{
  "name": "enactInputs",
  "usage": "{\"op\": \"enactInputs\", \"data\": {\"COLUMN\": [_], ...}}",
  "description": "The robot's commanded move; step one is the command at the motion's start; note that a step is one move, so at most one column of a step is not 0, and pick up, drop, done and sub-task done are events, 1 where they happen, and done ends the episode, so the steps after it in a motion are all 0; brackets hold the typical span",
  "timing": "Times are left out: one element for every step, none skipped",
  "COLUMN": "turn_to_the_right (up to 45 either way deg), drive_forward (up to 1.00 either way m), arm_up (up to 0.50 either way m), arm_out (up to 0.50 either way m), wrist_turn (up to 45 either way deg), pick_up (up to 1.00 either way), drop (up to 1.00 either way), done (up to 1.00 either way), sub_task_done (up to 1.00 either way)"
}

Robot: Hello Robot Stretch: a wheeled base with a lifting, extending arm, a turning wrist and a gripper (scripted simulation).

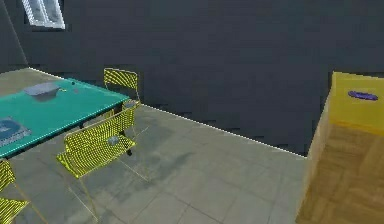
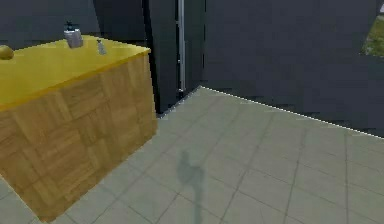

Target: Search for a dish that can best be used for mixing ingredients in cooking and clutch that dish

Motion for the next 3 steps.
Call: {"op": "enactInputs", "data": {"turn_to_the_right": [3.0,0.0,0.0], "drive_forward": [0.0,1.0,0.05], "arm_up": [0.0,0.0,0.0], "arm_out": [0.0,0.0,0.0], "wrist_turn": [0.0,0.0,0.0], "pick_up": [0.0,0.0,0.0], "drop": [0.0,0.0,0.0], "done": [0.0,0.0,0.0], "sub_task_done": [0.0,0.0,0.0]}}
